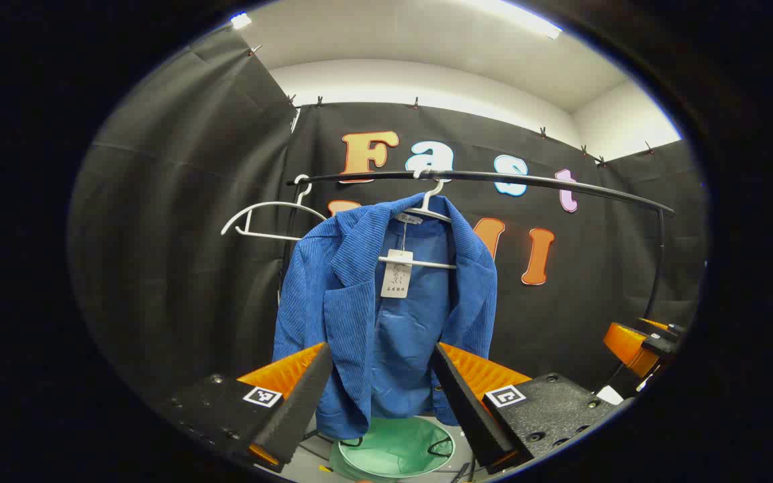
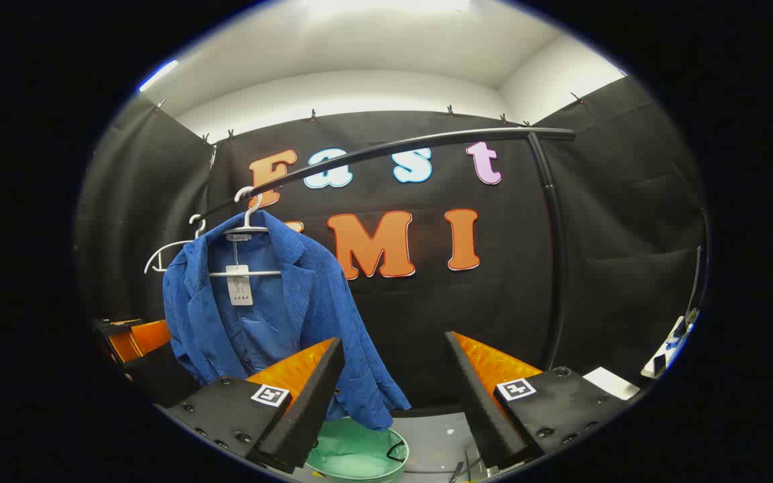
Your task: Grasp the clothes on the hanger with both hands and then place them into the laundry hamper below.
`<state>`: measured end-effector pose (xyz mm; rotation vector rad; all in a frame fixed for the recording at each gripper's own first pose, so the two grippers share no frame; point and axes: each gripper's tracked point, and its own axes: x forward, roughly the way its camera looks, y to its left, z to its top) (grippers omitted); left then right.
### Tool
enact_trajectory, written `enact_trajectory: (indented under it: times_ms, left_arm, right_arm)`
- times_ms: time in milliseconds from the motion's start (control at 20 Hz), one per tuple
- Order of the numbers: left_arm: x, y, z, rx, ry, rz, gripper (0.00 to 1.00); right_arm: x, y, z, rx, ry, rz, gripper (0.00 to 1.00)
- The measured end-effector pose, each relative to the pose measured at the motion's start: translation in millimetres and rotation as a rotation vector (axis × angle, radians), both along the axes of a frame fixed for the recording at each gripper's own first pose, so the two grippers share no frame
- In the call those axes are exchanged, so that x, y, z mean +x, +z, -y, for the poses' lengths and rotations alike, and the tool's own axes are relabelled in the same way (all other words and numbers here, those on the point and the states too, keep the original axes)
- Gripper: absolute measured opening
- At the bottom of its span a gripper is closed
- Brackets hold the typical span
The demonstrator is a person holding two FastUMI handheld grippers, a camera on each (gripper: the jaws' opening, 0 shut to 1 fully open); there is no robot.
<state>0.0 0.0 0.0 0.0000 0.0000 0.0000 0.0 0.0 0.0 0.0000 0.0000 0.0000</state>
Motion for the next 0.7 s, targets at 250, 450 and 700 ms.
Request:
enact_trajectory:
  times_ms: [250,450,700]
  left_arm:
    - [-22,3,16,0.007,0.026,0.016,0.92]
    - [-36,9,23,0.0,0.05,0.037,0.92]
    - [-48,10,21,-0.006,0.082,0.043,0.95]
  right_arm:
    - [-13,5,8,0.001,0.063,0.002,0.97]
    - [-17,6,13,0.005,0.099,0.003,0.97]
    - [-16,7,15,0.004,0.126,0.006,0.97]
